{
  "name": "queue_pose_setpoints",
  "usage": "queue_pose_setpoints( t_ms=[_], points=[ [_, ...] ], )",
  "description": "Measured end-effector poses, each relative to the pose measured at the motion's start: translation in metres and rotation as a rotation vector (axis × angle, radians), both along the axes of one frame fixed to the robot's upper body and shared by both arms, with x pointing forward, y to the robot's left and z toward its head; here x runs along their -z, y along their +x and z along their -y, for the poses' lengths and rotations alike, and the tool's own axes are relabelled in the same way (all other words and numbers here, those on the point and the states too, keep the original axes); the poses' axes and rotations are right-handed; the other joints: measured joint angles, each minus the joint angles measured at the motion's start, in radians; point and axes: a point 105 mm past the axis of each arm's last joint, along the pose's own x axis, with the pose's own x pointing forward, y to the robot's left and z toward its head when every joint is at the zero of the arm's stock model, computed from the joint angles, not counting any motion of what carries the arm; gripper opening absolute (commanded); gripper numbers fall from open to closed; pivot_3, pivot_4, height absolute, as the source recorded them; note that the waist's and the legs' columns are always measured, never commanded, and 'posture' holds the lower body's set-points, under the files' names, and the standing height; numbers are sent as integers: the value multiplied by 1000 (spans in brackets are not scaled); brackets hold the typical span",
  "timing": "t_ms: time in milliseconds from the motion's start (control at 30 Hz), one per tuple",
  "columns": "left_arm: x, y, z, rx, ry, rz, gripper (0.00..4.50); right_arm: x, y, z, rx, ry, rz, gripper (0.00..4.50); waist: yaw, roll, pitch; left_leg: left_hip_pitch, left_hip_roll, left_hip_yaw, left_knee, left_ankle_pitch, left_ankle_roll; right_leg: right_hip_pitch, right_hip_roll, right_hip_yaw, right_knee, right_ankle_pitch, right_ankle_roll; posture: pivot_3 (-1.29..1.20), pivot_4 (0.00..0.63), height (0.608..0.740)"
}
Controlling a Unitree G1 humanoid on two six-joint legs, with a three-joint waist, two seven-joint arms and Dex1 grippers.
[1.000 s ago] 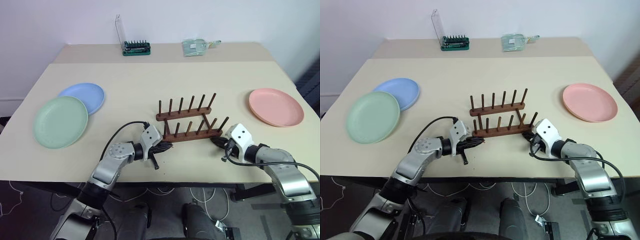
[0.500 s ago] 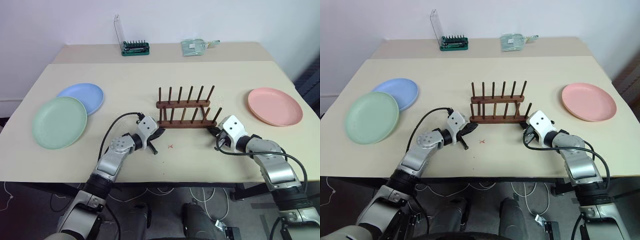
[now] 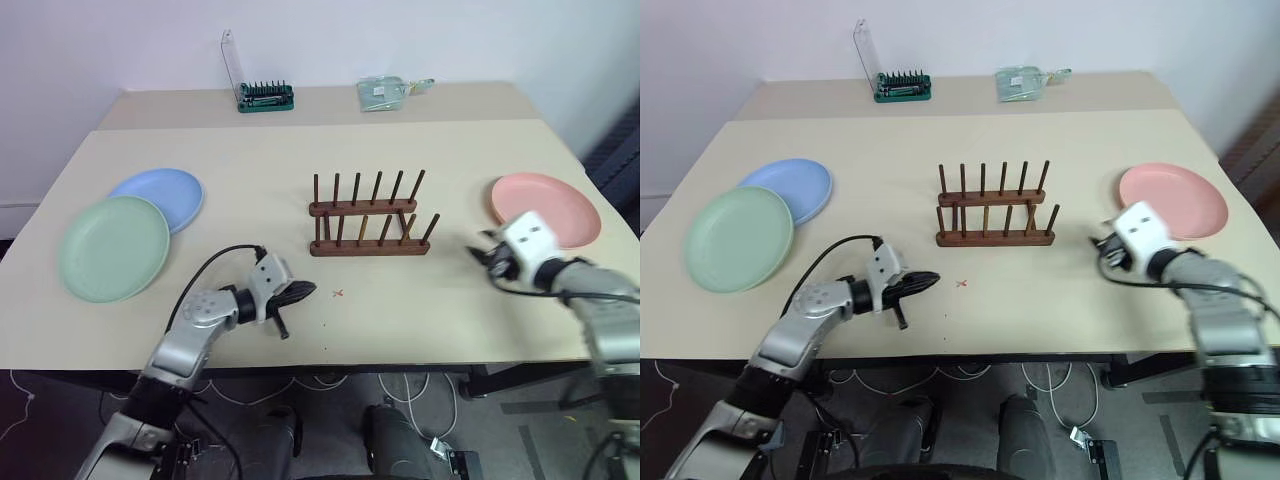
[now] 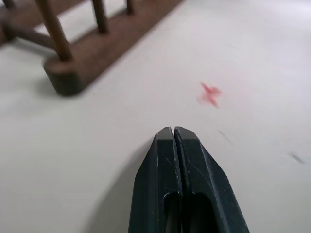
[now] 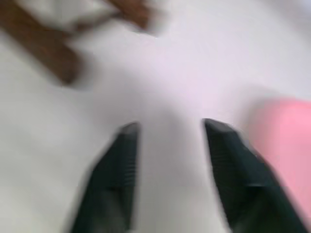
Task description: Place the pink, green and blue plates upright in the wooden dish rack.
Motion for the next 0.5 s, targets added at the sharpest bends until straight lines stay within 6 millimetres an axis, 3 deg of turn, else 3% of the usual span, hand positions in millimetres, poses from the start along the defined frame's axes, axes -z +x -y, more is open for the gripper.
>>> queue_pose_setpoints(
  t_ms=[300, 433, 500],
  points=[
    [-11, 0, -21, -12, -8, 9, 0, 28, 25, 35, 137, -132, -79, 3287, 1, 1, 0, 0, 0, 2, 0, 0, 0, -1, 0, 2, 0, 0, 0, 0, 150, 740],
    [-22, -3, -14, 19, -21, 49, 0, 26, 38, 47, 180, -185, -63, 3287, 1, 0, 1, 0, 0, 3, 0, 0, 0, -1, 0, 3, -1, 1, 0, 0, 150, 740],
    [-26, -4, -11, 28, -25, 60, 0, 26, 41, 51, 190, -205, -57, 2771, 2, 0, 1, 0, 0, 3, 0, 0, 0, -1, 0, 3, -1, 1, 0, 0, 150, 740]
  ],
)
